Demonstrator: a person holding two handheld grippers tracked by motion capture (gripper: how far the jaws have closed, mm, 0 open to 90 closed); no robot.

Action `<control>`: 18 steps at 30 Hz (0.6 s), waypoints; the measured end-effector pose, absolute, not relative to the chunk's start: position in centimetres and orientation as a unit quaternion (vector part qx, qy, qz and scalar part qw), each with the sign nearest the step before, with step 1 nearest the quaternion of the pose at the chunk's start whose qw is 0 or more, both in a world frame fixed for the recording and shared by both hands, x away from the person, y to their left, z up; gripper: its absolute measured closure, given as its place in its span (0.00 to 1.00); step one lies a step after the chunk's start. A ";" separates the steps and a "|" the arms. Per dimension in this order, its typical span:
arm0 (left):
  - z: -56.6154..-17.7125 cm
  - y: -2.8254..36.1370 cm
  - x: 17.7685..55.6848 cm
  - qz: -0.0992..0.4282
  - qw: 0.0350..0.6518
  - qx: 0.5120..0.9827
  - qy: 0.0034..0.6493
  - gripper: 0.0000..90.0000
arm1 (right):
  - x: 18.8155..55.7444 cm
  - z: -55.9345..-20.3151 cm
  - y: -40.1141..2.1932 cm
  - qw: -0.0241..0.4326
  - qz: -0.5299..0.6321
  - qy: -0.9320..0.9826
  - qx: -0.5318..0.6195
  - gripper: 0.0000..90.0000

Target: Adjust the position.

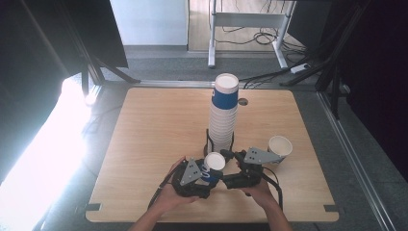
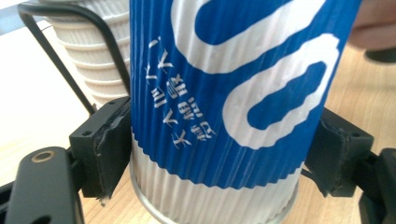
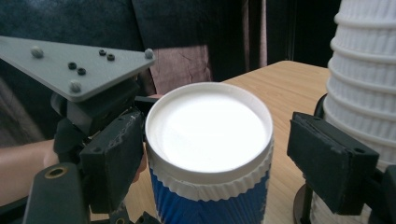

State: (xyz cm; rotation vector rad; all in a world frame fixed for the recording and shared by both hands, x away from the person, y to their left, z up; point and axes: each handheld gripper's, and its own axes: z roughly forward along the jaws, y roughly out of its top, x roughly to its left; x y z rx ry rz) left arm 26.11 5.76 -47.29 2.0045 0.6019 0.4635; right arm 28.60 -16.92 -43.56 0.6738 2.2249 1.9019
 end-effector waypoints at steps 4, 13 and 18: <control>-47.4 6.3 26.3 0.191 0.471 0.824 0.249 0.20 | 28.5 -43.2 -17.5 0.069 0.634 0.736 0.226 0.21; -47.1 7.5 26.9 0.214 0.438 0.838 0.246 0.20 | 28.7 -43.3 -18.0 0.064 0.623 0.745 0.228 0.21; -46.7 7.9 27.0 0.225 0.421 0.846 0.238 0.20 | 28.7 -43.1 -18.2 0.064 0.614 0.754 0.223 0.21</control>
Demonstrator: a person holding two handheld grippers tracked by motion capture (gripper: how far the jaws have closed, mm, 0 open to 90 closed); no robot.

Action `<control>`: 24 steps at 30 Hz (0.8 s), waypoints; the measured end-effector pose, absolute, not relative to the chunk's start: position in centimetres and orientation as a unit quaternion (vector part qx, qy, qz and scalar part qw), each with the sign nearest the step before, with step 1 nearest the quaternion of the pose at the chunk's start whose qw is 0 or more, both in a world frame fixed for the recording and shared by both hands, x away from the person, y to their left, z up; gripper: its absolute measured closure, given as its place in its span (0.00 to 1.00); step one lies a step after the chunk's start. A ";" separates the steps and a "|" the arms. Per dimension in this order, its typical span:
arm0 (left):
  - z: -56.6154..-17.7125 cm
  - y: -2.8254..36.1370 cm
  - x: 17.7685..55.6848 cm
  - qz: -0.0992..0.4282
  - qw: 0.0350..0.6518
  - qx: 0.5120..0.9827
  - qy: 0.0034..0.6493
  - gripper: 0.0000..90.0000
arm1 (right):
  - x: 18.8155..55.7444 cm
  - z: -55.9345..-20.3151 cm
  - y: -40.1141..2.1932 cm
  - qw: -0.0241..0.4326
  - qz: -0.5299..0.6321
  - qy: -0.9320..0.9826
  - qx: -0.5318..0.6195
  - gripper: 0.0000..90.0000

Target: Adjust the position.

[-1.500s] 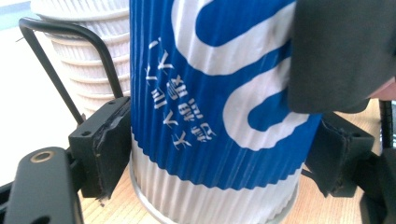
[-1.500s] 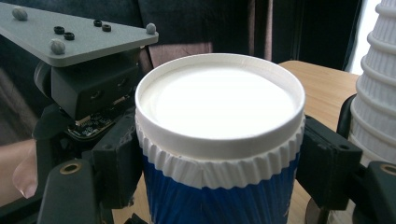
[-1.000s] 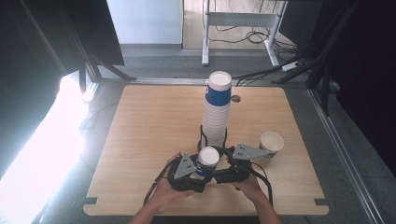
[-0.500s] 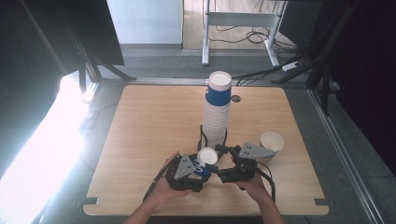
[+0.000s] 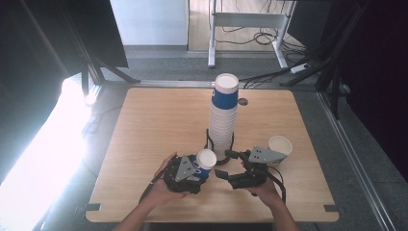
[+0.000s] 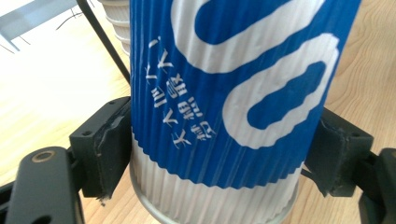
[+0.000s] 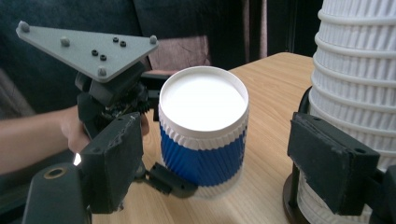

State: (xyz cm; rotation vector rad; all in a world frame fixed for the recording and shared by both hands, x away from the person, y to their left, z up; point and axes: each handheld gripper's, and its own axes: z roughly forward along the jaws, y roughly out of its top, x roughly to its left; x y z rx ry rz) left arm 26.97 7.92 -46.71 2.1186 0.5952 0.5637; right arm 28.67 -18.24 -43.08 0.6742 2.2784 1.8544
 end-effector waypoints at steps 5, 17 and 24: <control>-46.5 7.8 26.8 0.231 0.413 0.851 0.228 0.20 | 28.6 -43.0 -18.9 0.062 0.600 0.765 0.227 0.21; -46.5 7.4 26.5 0.248 0.391 0.862 0.205 0.20 | 28.9 -42.0 -19.9 0.043 0.558 0.797 0.227 0.21; -46.7 7.1 26.6 0.263 0.370 0.870 0.191 0.20 | 29.1 -42.1 -20.1 0.028 0.530 0.817 0.225 0.21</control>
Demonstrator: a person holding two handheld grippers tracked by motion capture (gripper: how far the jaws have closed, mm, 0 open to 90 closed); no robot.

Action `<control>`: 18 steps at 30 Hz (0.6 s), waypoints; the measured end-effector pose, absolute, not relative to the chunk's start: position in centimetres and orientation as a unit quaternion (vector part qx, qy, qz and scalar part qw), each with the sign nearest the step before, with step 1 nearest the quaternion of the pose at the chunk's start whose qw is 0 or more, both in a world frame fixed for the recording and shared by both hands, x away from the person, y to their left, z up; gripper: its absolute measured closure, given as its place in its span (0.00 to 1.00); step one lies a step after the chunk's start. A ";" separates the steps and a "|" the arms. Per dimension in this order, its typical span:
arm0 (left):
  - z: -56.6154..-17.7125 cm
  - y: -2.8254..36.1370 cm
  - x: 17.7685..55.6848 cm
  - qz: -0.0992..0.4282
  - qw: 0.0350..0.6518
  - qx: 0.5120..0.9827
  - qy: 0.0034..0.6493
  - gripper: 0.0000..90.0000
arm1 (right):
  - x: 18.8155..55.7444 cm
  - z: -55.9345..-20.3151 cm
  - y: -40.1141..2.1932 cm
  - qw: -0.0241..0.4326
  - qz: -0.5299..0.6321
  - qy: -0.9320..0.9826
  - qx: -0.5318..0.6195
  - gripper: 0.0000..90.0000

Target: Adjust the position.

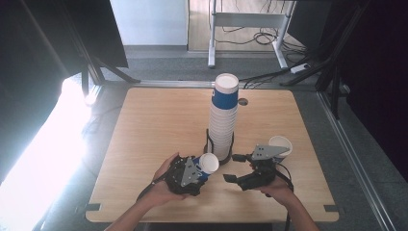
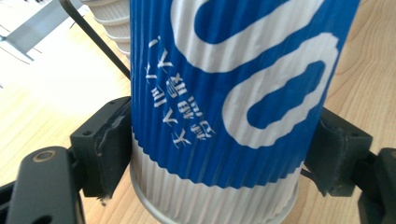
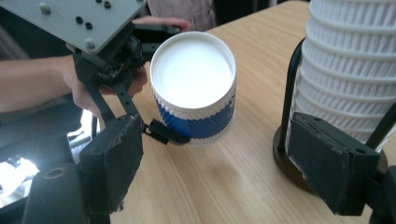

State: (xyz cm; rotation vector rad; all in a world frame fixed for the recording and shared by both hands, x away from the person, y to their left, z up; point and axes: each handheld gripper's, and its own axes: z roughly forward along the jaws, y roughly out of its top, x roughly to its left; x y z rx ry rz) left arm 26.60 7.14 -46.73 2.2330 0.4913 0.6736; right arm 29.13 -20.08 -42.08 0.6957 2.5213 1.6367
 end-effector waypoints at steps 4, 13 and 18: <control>-46.7 6.9 26.5 0.270 0.362 0.873 0.182 0.20 | 29.3 -42.3 -19.6 0.018 0.514 0.827 0.226 0.20; -47.1 6.1 26.4 0.283 0.341 0.882 0.163 0.20 | 29.8 -42.8 -18.5 0.007 0.488 0.843 0.226 0.16; -47.2 5.5 26.3 0.289 0.329 0.886 0.151 0.20 | 30.0 -43.1 -17.7 0.004 0.480 0.848 0.224 0.15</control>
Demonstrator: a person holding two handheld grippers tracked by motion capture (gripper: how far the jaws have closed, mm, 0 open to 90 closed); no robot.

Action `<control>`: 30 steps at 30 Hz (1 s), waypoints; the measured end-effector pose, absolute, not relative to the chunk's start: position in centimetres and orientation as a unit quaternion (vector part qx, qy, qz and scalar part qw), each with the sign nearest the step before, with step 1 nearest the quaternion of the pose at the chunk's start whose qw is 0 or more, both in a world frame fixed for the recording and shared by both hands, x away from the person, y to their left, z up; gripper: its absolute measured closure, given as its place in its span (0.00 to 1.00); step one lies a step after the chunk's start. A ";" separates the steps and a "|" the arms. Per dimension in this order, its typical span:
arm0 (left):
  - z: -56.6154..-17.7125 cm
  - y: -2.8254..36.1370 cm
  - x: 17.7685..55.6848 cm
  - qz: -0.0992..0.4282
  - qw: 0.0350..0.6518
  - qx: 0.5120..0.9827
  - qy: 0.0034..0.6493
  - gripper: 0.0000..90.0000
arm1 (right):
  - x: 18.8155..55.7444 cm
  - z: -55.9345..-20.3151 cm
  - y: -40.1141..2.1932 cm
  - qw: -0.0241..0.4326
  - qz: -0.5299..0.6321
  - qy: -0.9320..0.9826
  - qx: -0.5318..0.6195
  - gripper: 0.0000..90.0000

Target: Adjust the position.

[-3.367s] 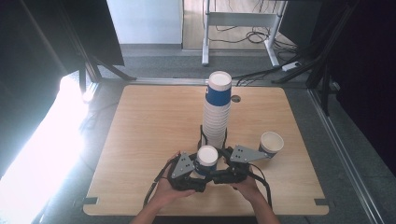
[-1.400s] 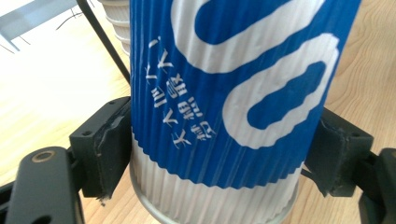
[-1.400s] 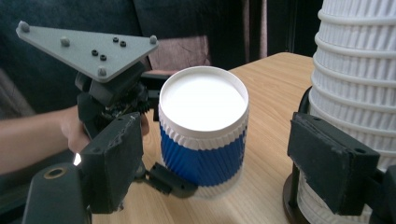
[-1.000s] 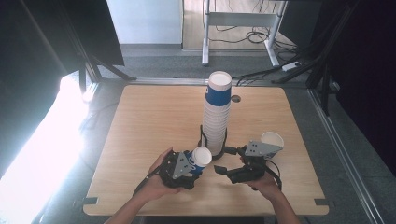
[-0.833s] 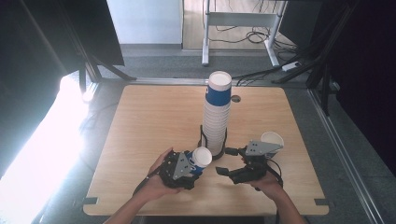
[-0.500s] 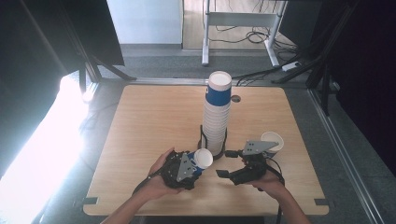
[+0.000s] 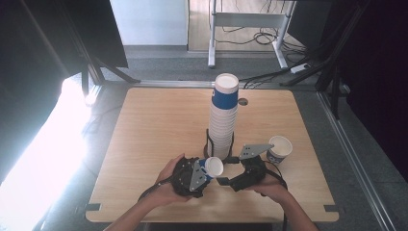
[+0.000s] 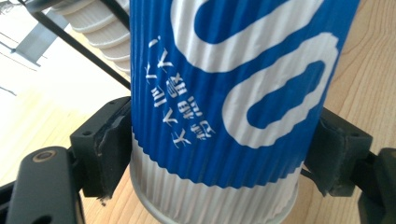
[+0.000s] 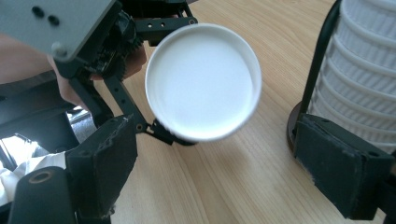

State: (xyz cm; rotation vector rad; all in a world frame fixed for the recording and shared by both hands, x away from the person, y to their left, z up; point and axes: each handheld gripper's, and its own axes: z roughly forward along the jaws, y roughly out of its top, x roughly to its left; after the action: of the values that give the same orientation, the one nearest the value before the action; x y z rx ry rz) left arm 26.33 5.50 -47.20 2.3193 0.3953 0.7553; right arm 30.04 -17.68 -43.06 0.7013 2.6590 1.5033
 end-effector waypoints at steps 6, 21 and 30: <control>-47.4 4.9 26.1 0.291 0.323 0.890 0.139 0.20 | 30.2 -43.4 -16.6 -0.001 0.469 0.854 0.222 0.15; -47.4 4.5 25.9 0.280 0.327 0.893 0.127 0.20 | 30.6 -44.2 -14.9 -0.009 0.459 0.862 0.215 0.27; -47.3 4.5 25.9 0.278 0.338 0.889 0.138 0.15 | 30.6 -44.1 -15.3 -0.008 0.467 0.858 0.215 0.29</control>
State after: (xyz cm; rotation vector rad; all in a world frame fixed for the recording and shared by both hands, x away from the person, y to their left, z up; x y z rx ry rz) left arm 25.92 4.47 -47.29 2.3153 0.3589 0.7257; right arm 30.59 -15.35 -44.11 0.6797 2.7091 1.4734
